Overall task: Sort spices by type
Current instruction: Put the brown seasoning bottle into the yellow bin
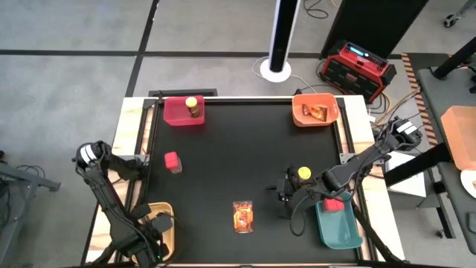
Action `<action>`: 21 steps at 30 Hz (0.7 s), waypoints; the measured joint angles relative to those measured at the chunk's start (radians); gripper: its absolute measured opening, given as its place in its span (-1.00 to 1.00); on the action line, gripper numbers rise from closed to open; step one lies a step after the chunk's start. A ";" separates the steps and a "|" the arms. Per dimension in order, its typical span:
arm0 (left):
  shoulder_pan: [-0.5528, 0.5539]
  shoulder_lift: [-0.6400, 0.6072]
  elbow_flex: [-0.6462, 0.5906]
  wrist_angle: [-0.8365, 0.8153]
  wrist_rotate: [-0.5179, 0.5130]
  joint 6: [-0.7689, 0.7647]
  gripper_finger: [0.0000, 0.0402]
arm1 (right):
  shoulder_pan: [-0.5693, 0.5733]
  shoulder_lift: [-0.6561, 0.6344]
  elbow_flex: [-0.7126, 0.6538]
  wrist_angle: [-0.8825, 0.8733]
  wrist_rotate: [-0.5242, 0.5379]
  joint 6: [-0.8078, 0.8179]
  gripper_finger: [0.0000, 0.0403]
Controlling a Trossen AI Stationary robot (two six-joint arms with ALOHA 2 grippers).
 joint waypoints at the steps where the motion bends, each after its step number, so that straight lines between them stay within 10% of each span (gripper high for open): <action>1: 0.000 0.000 0.002 -0.012 -0.008 -0.003 -0.99 | 0.000 0.000 -0.001 0.000 0.000 0.000 -0.94; 10: 0.000 0.000 0.007 -0.022 -0.005 -0.089 -0.86 | 0.001 0.000 -0.012 0.000 -0.001 0.020 -0.94; 21: -0.002 0.011 0.003 -0.030 0.029 -0.149 -0.15 | 0.001 0.000 -0.017 0.000 -0.001 0.043 -0.94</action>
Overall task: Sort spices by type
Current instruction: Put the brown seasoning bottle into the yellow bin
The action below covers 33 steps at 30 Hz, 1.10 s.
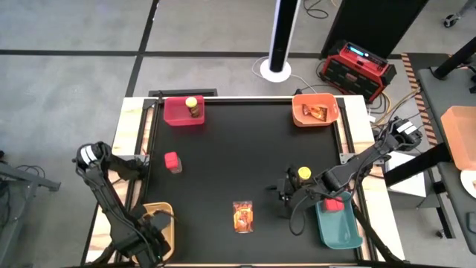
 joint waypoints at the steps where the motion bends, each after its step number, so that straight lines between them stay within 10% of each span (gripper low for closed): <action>1: 0.000 0.001 -0.006 -0.013 0.000 -0.033 -0.10 | 0.000 0.000 0.000 0.000 0.000 0.001 -0.94; 20: -0.001 0.001 -0.231 0.081 0.113 -0.252 0.09 | 0.000 0.000 -0.002 0.000 0.000 0.002 -0.94; 33: -0.003 0.001 -0.239 0.172 0.112 -0.130 0.05 | 0.000 0.000 -0.003 0.000 0.000 0.002 -0.94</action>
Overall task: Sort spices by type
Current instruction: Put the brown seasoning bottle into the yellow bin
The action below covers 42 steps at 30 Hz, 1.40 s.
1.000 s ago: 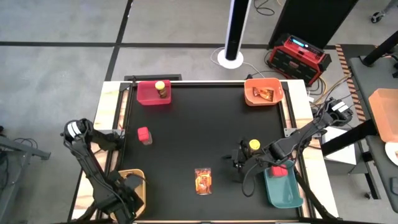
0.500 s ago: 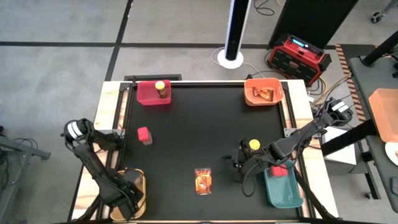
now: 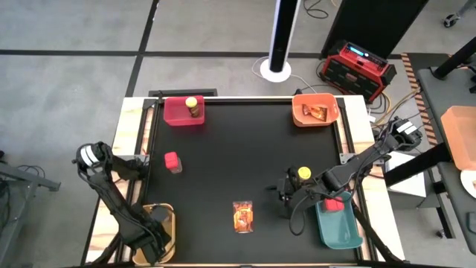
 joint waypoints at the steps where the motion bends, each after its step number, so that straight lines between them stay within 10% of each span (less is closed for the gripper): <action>1: 0.000 0.000 0.000 0.001 0.001 0.011 0.04 | 0.000 0.000 0.000 0.000 0.000 0.001 -0.94; 22: 0.001 0.000 0.126 -0.015 -0.024 0.111 -0.01 | 0.006 0.000 0.000 0.004 0.000 0.027 -0.94; 42: -0.023 0.000 0.098 -0.051 -0.053 -0.122 -0.01 | 0.006 0.000 -0.004 -0.001 -0.005 0.042 -0.94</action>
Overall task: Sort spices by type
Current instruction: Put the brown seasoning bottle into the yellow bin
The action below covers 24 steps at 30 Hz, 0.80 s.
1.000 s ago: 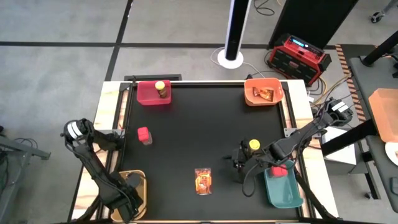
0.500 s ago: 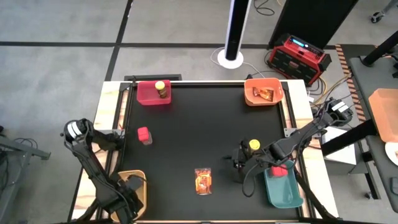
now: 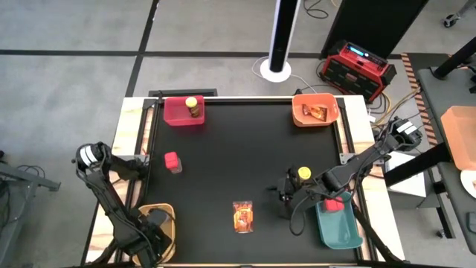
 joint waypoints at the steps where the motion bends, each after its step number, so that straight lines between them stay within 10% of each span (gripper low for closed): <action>1: -0.002 0.000 -0.005 0.001 -0.008 -0.010 -0.01 | 0.000 0.000 0.000 0.000 0.000 0.000 -0.94; 24: -0.008 0.085 -0.014 0.051 -0.012 -0.019 -0.01 | 0.000 0.000 0.000 0.002 -0.002 0.004 -0.94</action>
